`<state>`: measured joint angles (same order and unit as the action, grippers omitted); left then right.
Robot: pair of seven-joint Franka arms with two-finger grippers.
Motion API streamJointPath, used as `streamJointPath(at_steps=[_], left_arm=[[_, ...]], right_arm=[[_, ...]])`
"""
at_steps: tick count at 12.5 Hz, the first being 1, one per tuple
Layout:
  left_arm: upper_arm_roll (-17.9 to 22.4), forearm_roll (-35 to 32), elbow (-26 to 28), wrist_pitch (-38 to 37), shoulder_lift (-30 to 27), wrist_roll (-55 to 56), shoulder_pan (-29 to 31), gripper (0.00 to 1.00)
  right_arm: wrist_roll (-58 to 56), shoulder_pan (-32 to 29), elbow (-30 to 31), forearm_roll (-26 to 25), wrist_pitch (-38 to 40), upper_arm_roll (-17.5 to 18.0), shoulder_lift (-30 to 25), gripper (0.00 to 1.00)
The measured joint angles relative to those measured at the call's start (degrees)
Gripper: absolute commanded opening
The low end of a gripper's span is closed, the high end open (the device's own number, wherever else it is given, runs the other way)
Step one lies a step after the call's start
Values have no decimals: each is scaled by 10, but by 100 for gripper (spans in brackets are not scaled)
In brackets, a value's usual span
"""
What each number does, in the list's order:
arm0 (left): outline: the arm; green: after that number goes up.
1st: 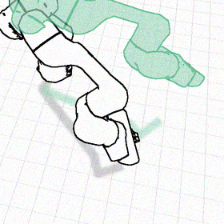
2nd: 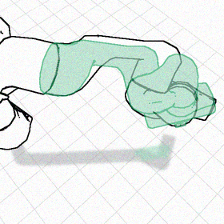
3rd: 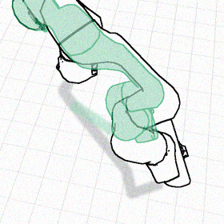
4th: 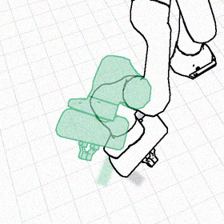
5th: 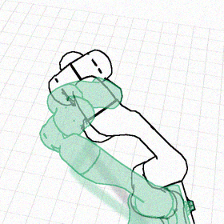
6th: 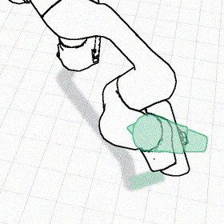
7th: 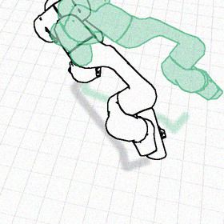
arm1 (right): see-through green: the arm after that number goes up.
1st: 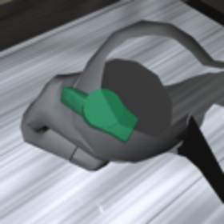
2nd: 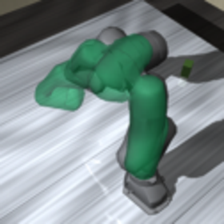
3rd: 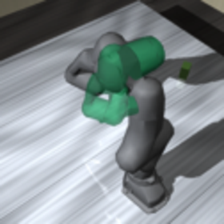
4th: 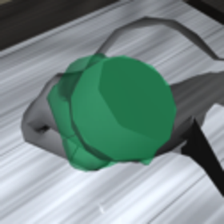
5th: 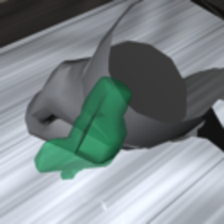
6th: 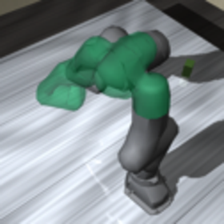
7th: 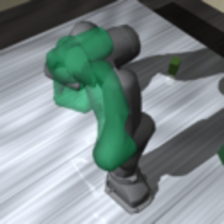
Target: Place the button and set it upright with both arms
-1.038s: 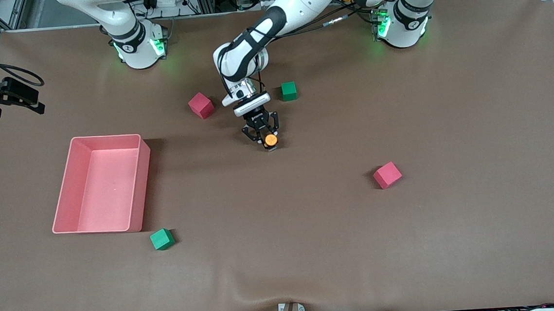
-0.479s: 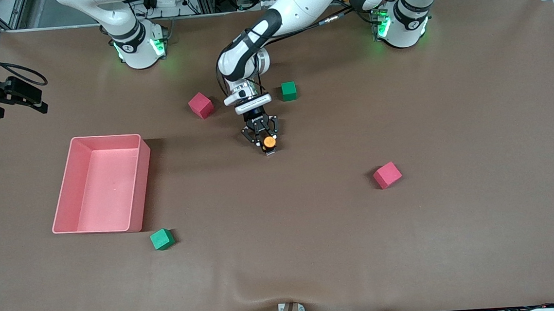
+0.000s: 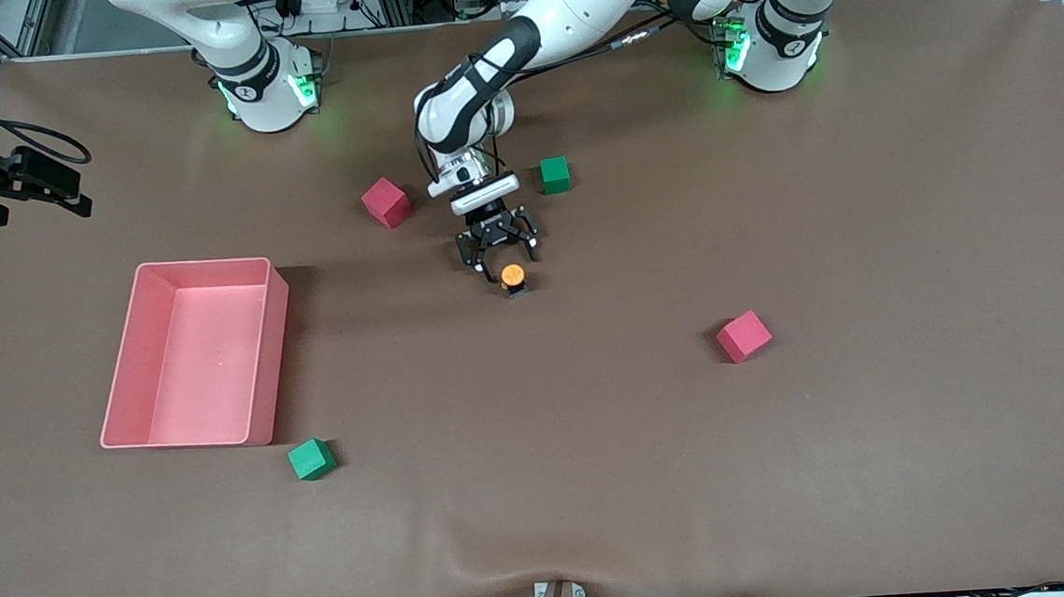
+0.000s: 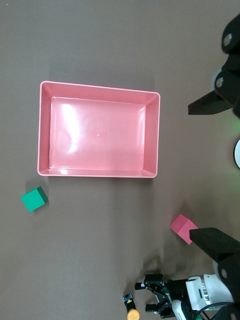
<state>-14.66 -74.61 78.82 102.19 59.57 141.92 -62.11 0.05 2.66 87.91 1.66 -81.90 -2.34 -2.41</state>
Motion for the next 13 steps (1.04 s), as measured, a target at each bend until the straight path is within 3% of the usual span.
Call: streamJointPath(at_steps=[4, 8, 10, 13], left_arm=[[-26, 149, -18, -5, -75, -56, -2, 100], [-21, 269, -23, -24, -174, -147, 12, 100], [-19, 319, -25, -25, -224, -202, 53, 100], [-14, 436, -26, -27, -310, -333, 169, 100]], right_arm=[[-1, -1, 0, -4, 4, -4, 0, 100], [-16, -2, 0, -7, 5, -7, 0, 100], [-17, -4, 0, -7, 6, -8, 0, 100], [-18, -4, 1, -7, 6, -8, 0, 100]])
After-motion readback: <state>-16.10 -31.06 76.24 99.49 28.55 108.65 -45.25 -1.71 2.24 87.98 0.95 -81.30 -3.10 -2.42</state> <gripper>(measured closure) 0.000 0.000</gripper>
